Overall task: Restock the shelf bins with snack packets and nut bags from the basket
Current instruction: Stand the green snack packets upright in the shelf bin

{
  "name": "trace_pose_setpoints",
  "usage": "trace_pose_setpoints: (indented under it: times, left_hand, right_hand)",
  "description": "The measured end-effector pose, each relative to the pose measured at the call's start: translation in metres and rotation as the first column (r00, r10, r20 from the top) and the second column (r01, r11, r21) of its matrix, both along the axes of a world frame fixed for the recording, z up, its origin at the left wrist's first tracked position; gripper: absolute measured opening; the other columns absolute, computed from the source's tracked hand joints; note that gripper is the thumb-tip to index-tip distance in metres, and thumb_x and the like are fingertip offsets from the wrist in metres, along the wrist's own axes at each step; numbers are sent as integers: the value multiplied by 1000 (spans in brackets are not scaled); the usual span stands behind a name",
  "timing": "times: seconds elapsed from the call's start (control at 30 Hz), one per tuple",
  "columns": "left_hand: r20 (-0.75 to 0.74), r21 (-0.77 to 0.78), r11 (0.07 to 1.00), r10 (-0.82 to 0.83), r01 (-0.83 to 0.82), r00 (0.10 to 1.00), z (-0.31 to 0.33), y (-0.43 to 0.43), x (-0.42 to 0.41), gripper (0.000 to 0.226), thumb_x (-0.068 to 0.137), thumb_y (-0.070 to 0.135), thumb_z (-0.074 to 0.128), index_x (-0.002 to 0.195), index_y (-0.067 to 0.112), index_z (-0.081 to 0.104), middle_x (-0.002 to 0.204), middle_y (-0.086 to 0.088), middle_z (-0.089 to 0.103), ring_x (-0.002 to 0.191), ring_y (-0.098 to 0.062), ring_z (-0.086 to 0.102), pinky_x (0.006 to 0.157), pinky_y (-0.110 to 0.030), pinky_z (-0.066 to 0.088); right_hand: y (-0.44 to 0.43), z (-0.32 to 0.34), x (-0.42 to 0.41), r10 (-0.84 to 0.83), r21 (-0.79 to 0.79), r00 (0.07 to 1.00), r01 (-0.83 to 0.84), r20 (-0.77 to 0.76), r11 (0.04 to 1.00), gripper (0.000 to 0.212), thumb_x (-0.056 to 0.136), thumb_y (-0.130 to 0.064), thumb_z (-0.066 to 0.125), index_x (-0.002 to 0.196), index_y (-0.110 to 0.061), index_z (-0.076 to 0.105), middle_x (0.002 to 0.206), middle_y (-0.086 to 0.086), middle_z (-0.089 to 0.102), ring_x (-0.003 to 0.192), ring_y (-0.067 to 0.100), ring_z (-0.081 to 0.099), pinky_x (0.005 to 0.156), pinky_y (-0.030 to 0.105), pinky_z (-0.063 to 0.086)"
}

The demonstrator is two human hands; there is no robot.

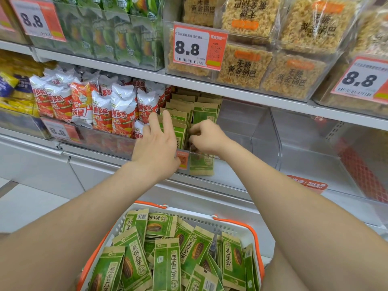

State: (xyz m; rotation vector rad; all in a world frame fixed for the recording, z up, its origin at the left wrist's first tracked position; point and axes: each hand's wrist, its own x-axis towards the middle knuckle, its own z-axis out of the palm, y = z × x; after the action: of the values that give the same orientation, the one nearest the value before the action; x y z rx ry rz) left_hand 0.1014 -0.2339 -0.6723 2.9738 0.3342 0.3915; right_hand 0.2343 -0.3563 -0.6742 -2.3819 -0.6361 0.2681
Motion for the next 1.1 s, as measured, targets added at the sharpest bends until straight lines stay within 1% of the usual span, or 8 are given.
trace_pose_setpoints:
  times: [0.07,0.13,0.27,0.47,0.53,0.67,0.93,1.1]
  left_hand:
    - [5,6,1000,4,-4,1000,1,0,-1,123,87,38,79,162,3,-11,160,-28,5,137,-50,37,98,-46,49]
    - [4,12,1000,5,-5,1000,0,-1,-1,124,86,38,80,162,4,-12,161,-28,4,138,-50,37,98,-46,49]
    - [-4,30,1000,4,-4,1000,0,-2,-2,123,86,37,79,163,5,-11,162,-28,2,138,-52,36,98,-47,49]
    - [-10,28,1000,4,-3,1000,0,-1,-1,121,86,35,79,163,6,-10,161,-28,3,138,-52,35,98,-47,48]
    - [-4,27,1000,3,-3,1000,0,0,-1,121,85,34,80,163,6,-9,161,-28,4,137,-52,36,97,-46,48]
    - [-3,34,999,0,0,1000,0,0,-1,121,85,34,80,163,7,-8,162,-26,3,137,-51,37,97,-47,49]
    - [1,40,999,1,-1,1000,-1,0,-1,121,85,34,80,163,7,-8,161,-26,4,136,-51,37,95,-47,49]
    - [-2,39,999,-1,1,1000,0,0,-1,122,84,34,81,163,8,-9,161,-27,3,137,-51,36,96,-47,49]
  right_hand:
    - [-9,0,11,-207,13,977,207,51,978,19,87,-11,61,103,-7,71,111,13,71,97,30,71,83,42,63]
    - [-19,-1,15,-322,-94,945,325,49,941,23,85,-20,69,102,-7,62,105,11,67,90,28,69,78,41,63]
    - [-29,-2,15,-324,-248,912,263,-253,933,60,85,-42,84,126,-10,54,119,8,61,101,27,66,80,40,56]
    - [-24,-18,32,-244,-169,920,200,-308,965,62,75,-26,94,122,-9,59,120,9,68,104,29,70,92,47,61]
    - [-24,-19,36,-257,-80,939,245,-227,966,62,73,-29,95,119,-13,57,118,6,66,104,28,68,89,46,62]
    - [-25,-21,46,-205,-100,955,230,215,968,57,81,-43,84,124,-14,61,119,8,66,107,29,64,89,42,58]
    - [-12,-40,55,-199,-210,958,242,207,947,61,79,-56,79,118,-12,65,111,7,67,103,27,64,76,29,42]
    - [-18,-33,46,-247,-180,961,267,127,947,57,75,-53,83,109,-11,64,100,4,69,90,23,71,78,39,63]
